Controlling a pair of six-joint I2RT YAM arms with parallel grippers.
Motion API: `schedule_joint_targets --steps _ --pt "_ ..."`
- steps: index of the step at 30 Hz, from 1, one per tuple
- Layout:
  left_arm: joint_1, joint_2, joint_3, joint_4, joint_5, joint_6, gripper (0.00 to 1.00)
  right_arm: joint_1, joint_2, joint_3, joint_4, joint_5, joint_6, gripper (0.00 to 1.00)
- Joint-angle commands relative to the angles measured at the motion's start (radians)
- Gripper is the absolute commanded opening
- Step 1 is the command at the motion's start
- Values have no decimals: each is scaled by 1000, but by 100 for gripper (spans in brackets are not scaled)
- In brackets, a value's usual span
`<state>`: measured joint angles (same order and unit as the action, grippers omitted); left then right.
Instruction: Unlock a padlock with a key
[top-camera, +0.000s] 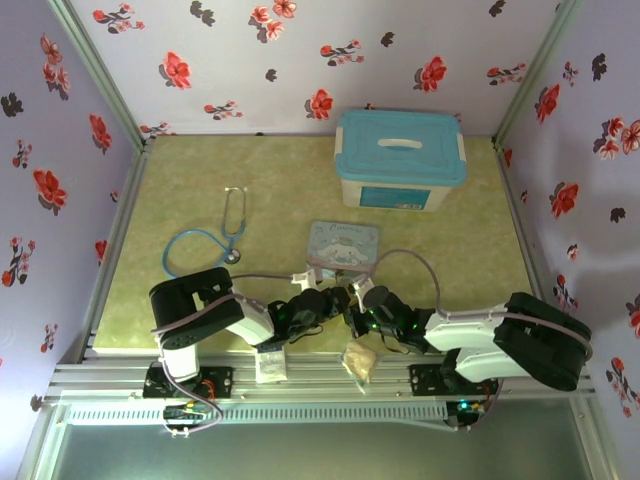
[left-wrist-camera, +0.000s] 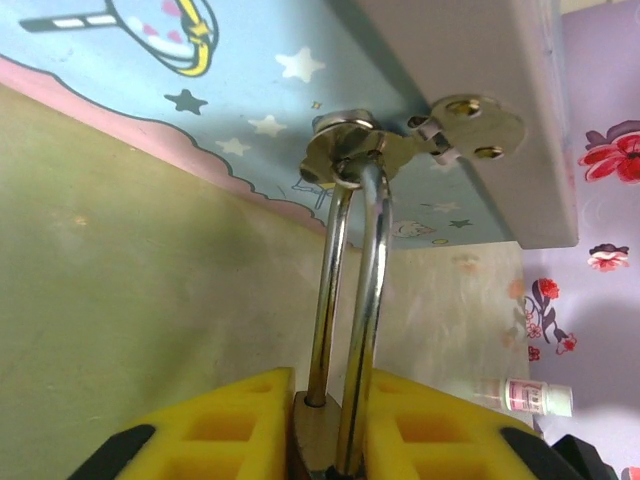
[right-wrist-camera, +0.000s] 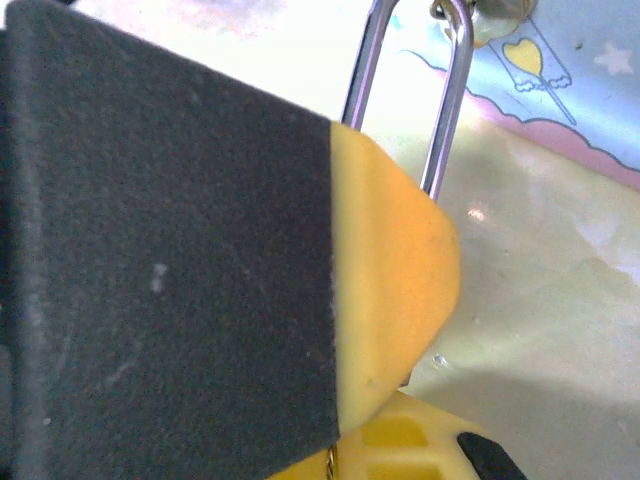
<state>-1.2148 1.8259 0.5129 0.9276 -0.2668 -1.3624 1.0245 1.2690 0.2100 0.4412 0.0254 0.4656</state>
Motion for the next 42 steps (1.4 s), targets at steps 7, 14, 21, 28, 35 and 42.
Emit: schedule_joint_targets --steps 7,14,21,28,35,42 --pt "5 -50 42 -274 -2 128 13 -4 -172 -17 -100 49 60 43" --pt "15 -76 80 -409 6 217 12 -12 -520 -97 -292 284 85 57" --pt "33 -145 158 -666 1 322 15 -56 -739 -126 -460 393 136 58" --pt "45 -137 281 -922 -2 435 16 -63 -684 -104 -451 383 127 57" --pt "25 -86 415 -1148 -93 500 22 -63 -512 -49 -408 357 90 56" --pt "3 -53 472 -1193 -101 521 23 -63 -481 -60 -355 354 69 55"
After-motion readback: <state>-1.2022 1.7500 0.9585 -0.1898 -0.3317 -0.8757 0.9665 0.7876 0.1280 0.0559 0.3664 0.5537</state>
